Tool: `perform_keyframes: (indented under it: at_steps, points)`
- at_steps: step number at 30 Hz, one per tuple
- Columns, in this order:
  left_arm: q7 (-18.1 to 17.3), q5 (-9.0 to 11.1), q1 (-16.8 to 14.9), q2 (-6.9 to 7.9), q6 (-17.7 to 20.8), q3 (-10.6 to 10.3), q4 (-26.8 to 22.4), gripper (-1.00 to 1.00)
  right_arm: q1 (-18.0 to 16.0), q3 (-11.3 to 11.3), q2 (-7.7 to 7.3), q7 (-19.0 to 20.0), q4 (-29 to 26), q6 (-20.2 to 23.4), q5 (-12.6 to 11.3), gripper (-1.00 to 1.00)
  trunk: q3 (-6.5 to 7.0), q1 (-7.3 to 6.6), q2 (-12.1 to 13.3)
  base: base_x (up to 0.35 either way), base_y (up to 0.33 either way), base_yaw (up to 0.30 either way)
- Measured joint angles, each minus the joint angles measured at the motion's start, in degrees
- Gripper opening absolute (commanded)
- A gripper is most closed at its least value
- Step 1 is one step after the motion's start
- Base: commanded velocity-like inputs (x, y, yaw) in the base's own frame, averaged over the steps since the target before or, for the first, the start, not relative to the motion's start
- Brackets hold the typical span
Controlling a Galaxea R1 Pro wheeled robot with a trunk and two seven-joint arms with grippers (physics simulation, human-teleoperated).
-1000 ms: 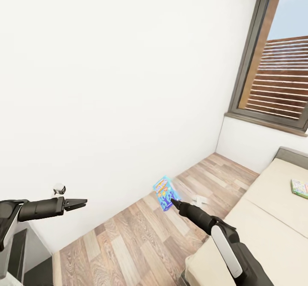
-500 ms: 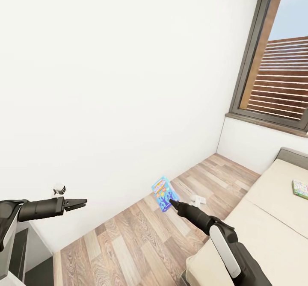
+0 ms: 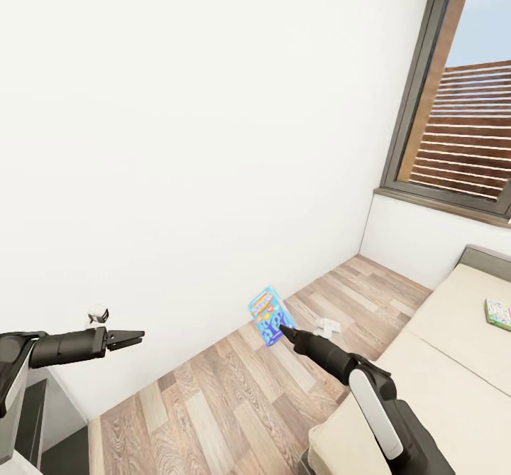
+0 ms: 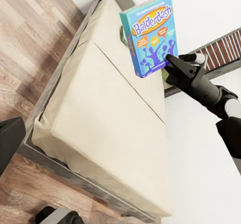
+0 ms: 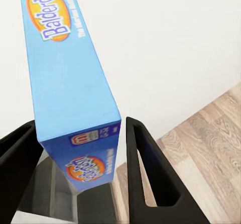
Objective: Put all the toys in the child's room - the three board games (two on the bed and one on the table), the two jigsaw puzzles on the table, and the tennis ball on the table - inside the toy box on the table in the child's room.
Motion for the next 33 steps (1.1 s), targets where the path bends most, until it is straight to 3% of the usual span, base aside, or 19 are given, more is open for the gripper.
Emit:
perform_keyframes:
  at_steps: [9, 33]
  points:
    - [0.01, 0.01, -0.02, 0.01, 0.00, 0.01, -0.02, 1.00, 0.21, -0.10, -0.01, 0.00, -0.30, 0.71, 0.02, -1.00, 0.00, 0.00, 0.00, 0.000, 0.000, 0.068]
    - [0.01, 0.02, 0.02, -0.08, 0.02, -0.06, 0.00, 1.00, 0.62, 0.30, 0.00, -0.19, -2.43, 0.84, 0.83, -1.00, 0.00, 0.00, 0.00, 0.000, 0.000, 0.283]
